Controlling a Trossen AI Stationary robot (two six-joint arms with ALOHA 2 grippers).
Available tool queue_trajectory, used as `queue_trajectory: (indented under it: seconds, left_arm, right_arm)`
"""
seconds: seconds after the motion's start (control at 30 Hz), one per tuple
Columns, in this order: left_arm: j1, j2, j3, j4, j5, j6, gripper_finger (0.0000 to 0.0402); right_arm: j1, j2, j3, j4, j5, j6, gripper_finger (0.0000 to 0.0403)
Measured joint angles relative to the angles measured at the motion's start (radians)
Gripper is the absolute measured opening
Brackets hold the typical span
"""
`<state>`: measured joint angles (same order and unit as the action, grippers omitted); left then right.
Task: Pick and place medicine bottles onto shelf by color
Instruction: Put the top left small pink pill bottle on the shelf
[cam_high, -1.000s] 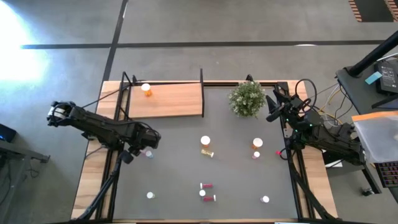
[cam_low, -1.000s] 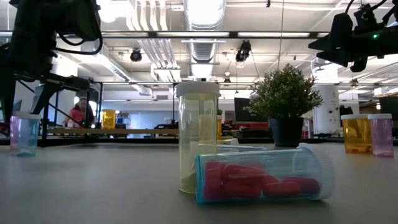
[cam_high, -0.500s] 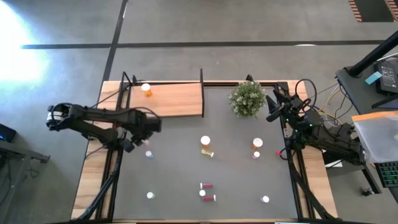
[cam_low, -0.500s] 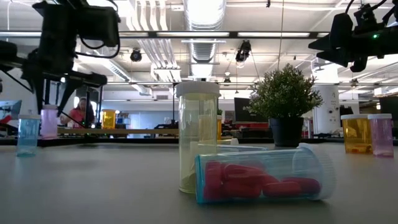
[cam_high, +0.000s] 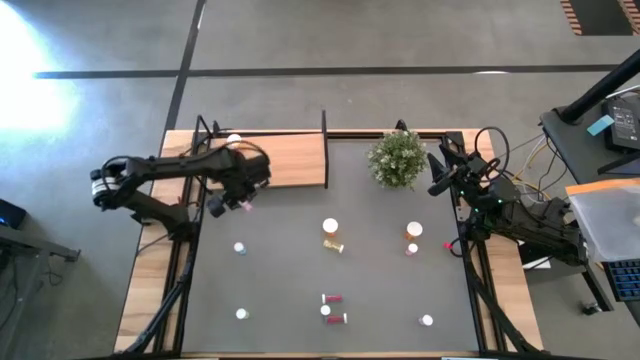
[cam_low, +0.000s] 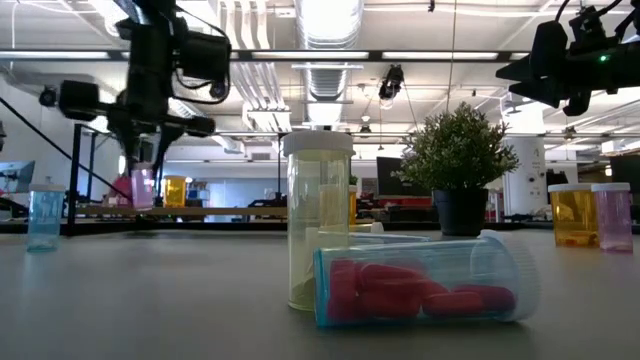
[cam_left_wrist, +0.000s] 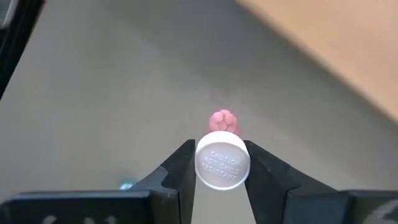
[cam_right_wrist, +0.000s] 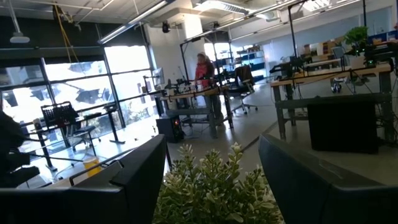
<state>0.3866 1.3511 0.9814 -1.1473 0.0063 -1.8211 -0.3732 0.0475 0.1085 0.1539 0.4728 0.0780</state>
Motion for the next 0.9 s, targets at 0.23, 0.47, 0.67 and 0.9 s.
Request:
queue_trajectory:
  seconds: [0.23,0.47,0.67,0.9]
  left_arm:
    - [0.109,0.126,0.182,-0.052,-0.083,0.242,0.0092]
    - [0.217,0.278,0.358,-0.105,-0.095,0.457,0.0092]
    - [0.279,0.351,0.447,-0.125,-0.097,0.531,0.0095]
    - [0.343,0.365,0.463,-0.118,-0.147,0.57,0.0101]
  right_arm:
    - [0.0,0.0,0.0,0.0,0.0,0.0,0.0249]
    - [0.0,0.0,0.0,0.0,0.0,0.0,0.0249]
    - [0.0,0.0,0.0,0.0,0.0,0.0,0.0249]
    - [0.0,0.0,0.0,0.0,0.0,0.0,0.0249]
